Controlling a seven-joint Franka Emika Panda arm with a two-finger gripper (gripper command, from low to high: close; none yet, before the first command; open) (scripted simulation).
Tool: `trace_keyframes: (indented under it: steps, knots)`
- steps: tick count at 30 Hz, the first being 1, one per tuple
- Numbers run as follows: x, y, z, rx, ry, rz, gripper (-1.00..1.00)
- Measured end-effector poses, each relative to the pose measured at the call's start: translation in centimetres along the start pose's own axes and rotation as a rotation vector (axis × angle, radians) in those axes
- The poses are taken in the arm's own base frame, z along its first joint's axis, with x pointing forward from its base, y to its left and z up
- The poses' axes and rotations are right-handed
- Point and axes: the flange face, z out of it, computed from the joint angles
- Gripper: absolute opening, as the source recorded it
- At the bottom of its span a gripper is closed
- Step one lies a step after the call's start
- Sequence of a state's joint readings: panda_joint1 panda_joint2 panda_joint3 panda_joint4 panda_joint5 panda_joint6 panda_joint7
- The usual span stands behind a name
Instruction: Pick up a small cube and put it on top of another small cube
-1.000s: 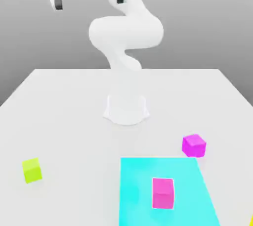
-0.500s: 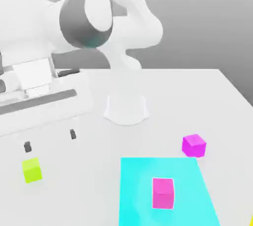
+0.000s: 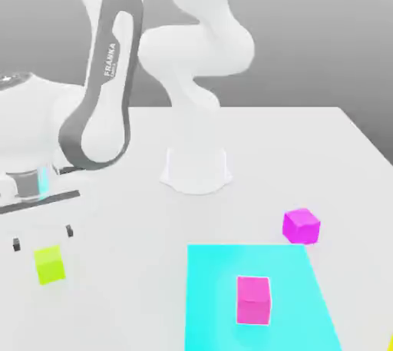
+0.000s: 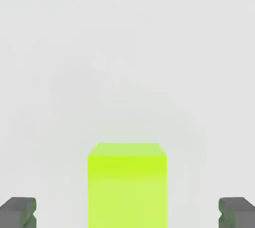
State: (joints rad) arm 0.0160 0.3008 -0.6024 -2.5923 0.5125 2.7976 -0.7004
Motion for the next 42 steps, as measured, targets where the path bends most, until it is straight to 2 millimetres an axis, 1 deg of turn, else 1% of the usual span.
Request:
trace_keyframes:
  steps: [6,7,12,13,14,20,25,26,27,31,34,37,39,42]
  knots:
    - [-0.1,0.0,3.7,0.000,0.002,-0.001,0.00]
    - [-0.2,0.0,4.3,0.001,0.003,-0.002,-1.00]
    - [-0.2,0.0,4.3,0.003,0.001,-0.002,-1.00]
    - [-0.2,-0.1,4.6,0.003,0.002,-0.002,-1.00]
    - [-0.2,0.0,4.5,0.003,0.002,-0.002,-1.00]
    - [0.0,0.0,1.0,0.001,-0.002,-0.001,-1.00]
    - [-0.2,0.0,-1.6,0.002,0.001,-0.001,-1.00]
    - [-0.2,-0.9,-1.7,0.010,-0.003,-0.024,-1.00]
    - [-0.2,-2.7,-1.5,0.026,-0.012,-0.071,-1.00]
    - [-0.7,-10.8,-0.9,0.090,-0.049,-0.296,-1.00]
    - [-2.0,-16.8,-1.0,0.126,-0.071,-0.479,-1.00]
    - [-4.0,-22.6,-1.5,0.151,-0.085,-0.669,-1.00]
    - [-6.1,-27.1,-2.0,0.159,-0.093,-0.823,-1.00]
    - [-9.5,-32.0,-3.0,0.162,-0.095,-1.025,-1.00]
